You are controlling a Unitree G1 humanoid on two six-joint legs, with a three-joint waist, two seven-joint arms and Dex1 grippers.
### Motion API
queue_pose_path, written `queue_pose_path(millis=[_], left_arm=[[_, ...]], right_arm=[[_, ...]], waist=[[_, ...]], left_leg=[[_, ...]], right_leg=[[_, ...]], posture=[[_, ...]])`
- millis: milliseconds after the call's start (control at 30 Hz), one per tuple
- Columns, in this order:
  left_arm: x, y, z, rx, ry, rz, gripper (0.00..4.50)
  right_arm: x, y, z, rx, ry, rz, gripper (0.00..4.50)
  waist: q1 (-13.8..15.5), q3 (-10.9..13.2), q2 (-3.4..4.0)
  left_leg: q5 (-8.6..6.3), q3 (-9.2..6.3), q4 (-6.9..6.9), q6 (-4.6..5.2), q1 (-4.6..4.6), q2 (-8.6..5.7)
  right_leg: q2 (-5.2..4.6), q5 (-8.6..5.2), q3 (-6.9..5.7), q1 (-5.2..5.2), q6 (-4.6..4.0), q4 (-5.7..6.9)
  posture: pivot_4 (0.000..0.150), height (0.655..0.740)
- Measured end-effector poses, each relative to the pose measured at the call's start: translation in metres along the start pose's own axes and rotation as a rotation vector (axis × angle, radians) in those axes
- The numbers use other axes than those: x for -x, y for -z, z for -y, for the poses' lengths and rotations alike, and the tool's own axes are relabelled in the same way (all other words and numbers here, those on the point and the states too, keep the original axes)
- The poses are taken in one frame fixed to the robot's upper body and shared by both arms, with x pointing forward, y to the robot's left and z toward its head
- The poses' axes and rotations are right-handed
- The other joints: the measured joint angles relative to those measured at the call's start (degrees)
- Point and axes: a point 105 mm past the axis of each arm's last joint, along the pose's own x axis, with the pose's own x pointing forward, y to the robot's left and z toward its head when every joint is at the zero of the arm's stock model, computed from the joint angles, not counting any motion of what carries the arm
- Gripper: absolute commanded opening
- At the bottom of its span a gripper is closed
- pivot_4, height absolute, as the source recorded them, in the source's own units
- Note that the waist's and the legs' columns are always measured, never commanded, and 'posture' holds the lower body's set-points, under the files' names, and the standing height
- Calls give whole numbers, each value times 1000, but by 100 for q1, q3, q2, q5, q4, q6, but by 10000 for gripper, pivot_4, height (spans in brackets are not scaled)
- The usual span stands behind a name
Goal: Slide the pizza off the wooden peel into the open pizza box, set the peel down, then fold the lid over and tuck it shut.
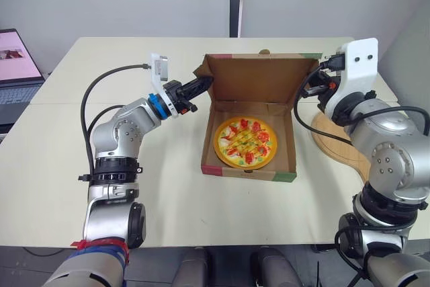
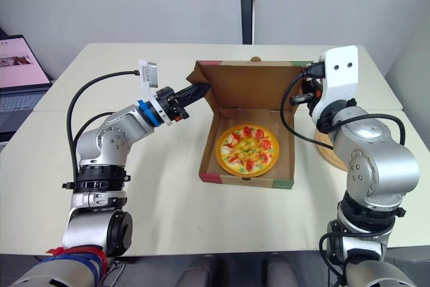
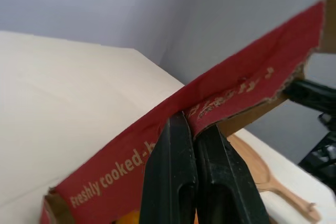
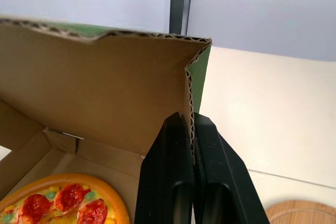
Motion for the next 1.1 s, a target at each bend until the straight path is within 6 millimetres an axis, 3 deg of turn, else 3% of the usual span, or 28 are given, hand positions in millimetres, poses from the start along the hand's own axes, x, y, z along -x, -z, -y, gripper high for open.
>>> queue_pose_path(millis=[167,400,1100], left_arm=[[8,6,4,19,-12,-20,0],[22,22,8,15,-66,-23,0],[50,54,15,-29,-257,-42,0]], right_arm=[[7,8,-4,-13,3,5,149],[25,37,-17,12,-11,-15,149],[54,84,-41,61,-56,6,149]], waist=[[-15,0,0],[-31,-2,1],[-45,-3,-1]], left_leg=[[0,0,-1,0,2,0],[0,0,-2,-1,14,1],[1,0,-3,-2,17,6]], right_leg=[[0,0,1,1,0,-1],[0,0,4,12,1,-4],[8,-1,7,15,2,-6]], posture=[[1500,7400],[1500,7400],[1500,7400]])
